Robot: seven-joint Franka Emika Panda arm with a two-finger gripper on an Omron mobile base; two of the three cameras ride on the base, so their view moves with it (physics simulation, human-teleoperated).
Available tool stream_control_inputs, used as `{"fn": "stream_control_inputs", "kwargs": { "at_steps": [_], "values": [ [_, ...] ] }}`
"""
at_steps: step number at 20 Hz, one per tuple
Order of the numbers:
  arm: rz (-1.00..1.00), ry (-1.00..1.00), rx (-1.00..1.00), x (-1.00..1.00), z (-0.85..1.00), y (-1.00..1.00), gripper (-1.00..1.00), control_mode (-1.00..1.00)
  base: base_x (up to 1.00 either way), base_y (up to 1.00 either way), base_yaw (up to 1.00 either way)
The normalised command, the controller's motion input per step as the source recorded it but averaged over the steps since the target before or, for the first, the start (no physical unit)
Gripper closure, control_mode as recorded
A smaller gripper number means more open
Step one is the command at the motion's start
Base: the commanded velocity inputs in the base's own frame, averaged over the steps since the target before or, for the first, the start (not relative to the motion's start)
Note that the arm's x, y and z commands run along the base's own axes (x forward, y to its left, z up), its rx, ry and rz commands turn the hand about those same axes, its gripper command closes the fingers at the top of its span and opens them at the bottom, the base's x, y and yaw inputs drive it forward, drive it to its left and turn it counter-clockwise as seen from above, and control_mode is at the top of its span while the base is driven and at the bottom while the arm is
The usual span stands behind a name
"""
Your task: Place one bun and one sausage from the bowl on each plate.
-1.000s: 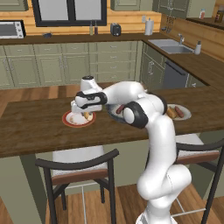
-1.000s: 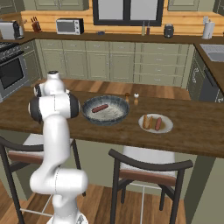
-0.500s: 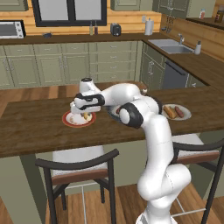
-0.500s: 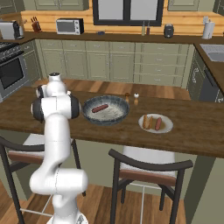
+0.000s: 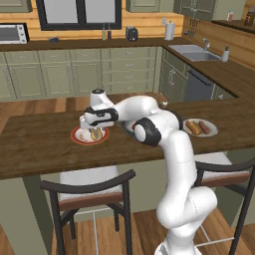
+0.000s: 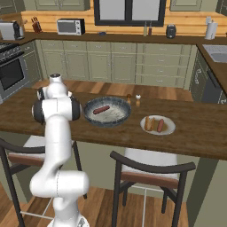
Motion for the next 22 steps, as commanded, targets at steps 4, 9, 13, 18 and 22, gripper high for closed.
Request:
{"fn": "stream_control_inputs", "kwargs": {
  "at_steps": [4,9,13,18,22],
  "values": [
    [0.0,0.0,0.02,-0.15,0.41,-0.01,-1.0,-1.0,0.0,0.0,0.0],
    [0.0,-0.01,0.06,-0.53,0.76,-0.36,-1.0,-1.0,0.0,0.0,0.0],
    [-0.03,0.0,0.13,-0.42,0.45,-0.89,-1.0,-1.0,0.0,0.0,0.0],
    [-0.13,0.02,0.13,-0.36,0.23,-1.0,-1.0,-1.0,0.0,0.0,0.0],
    [-0.2,0.05,0.15,-0.34,0.2,-1.0,-1.0,-1.0,0.0,0.0,0.0]
  ]
}}
